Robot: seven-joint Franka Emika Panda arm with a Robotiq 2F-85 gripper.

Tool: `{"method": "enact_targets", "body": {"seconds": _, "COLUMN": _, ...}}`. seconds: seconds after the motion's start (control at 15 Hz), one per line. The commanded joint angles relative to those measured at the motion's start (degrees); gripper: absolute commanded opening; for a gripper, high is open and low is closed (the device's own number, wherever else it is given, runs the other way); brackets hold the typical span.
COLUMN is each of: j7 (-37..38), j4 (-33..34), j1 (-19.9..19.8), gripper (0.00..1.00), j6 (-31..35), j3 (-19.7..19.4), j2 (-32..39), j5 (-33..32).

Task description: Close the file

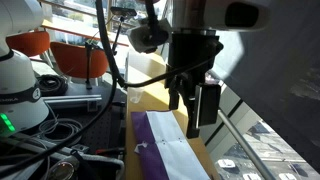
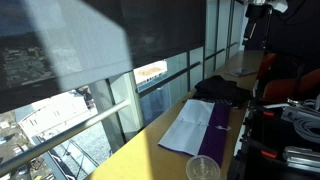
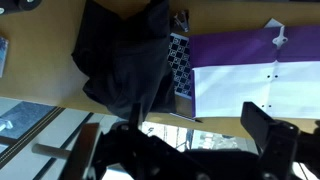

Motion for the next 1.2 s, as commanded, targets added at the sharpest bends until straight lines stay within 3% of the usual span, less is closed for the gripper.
{"method": "enact_targets", "body": {"seconds": 0.0, "j7": -0.10, "j4": 0.15, "j1": -0.21, "gripper": 1.00, "j6": -0.12, "j3": 0.24, "j2": -0.01, "j5": 0.15}}
{"method": "enact_targets", "body": {"seconds": 0.27, "j7": 6.96, "j4": 2.90, "j1": 4.34, "gripper": 1.00, "j6": 2.33, "j3": 4.01, "j2": 7.25, "j5": 6.52}}
{"method": "enact_targets", "body": {"seconds": 0.6, "j7": 13.15, "j4": 11.90, "j1": 7.16, "gripper": 1.00, "j6": 9.85, "j3": 7.48, "j2": 24.32, "j5": 11.15}}
{"method": "enact_targets", "body": {"seconds": 0.8, "j7": 9.91, "j4": 19.98, "j1": 5.72, "gripper": 1.00, "j6": 9.93, "j3": 7.38, "j2": 35.47, "j5": 15.87}}
{"method": "enact_targets", "body": {"seconds": 1.13, "j7": -0.53, "j4": 36.37, "j1": -2.25, "gripper": 1.00, "j6": 6.37, "j3": 12.16, "j2": 53.36, "j5": 26.18}}
